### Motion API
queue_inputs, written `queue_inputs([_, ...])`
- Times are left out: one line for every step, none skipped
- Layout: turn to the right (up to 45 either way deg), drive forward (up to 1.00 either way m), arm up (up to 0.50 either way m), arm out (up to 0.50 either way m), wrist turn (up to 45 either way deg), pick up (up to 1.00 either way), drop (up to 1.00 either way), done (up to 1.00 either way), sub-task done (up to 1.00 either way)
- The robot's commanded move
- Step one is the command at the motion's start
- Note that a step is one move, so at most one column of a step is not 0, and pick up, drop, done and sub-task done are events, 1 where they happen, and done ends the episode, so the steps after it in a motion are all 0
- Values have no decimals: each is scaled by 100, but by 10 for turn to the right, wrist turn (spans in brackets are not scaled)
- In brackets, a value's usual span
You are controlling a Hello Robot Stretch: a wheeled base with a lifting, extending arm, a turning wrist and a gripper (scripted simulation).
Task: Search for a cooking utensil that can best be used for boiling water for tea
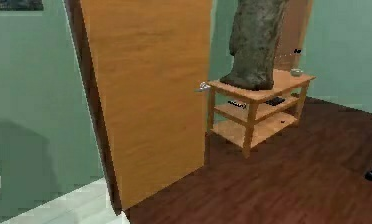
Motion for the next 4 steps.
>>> queue_inputs([360,0,0,0,0,0,0,0,0])
queue_inputs([0,100,0,0,0,0,0,0,0])
queue_inputs([0,100,0,0,0,0,0,0,0])
queue_inputs([0,35,0,0,0,0,0,0,0])
